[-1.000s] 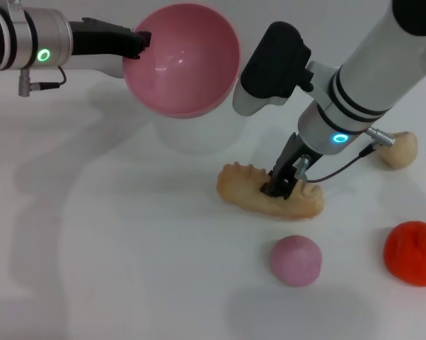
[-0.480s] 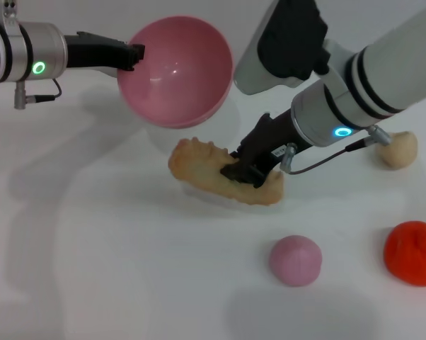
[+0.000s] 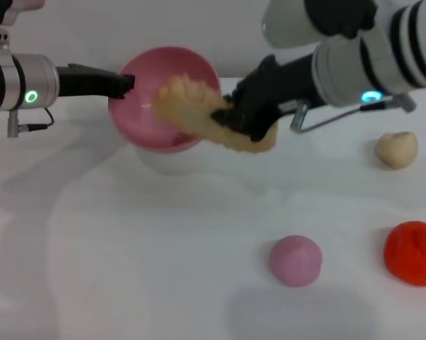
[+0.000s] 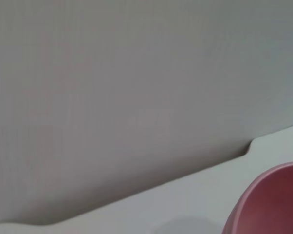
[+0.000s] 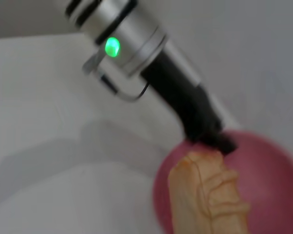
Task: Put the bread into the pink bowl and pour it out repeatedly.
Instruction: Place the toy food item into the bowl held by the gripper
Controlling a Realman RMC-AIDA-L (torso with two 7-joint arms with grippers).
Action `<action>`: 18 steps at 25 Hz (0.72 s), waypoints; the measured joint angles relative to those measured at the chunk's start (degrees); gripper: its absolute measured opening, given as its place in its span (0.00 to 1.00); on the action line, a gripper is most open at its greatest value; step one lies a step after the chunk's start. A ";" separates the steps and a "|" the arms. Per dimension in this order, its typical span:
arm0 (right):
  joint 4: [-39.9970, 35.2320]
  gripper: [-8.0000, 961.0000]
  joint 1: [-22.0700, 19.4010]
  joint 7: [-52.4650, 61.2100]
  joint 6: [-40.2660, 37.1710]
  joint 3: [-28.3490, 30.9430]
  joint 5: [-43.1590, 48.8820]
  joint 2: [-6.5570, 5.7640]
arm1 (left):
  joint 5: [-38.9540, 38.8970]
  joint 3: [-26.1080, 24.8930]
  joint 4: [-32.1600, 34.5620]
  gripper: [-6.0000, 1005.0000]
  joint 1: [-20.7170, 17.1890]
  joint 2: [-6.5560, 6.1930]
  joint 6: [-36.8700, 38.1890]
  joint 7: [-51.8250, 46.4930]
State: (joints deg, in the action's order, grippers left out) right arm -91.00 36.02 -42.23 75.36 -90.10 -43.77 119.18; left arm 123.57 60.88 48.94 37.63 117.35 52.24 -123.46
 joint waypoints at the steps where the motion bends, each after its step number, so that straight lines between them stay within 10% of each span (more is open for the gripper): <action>1: -1.17 0.15 -0.19 -0.17 -0.02 0.42 0.00 0.00 | 0.00 0.01 -0.23 0.05 -0.19 0.02 0.12 -0.01; 18: -4.77 0.14 -1.38 -1.68 -8.29 1.38 -0.15 0.02 | -0.36 7.38 -0.60 0.05 -0.43 0.49 2.05 -1.57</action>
State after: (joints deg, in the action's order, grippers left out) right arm -95.76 34.64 -43.91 67.07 -88.72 -43.92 119.20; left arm 123.21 68.26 48.34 37.19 117.84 54.29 -125.02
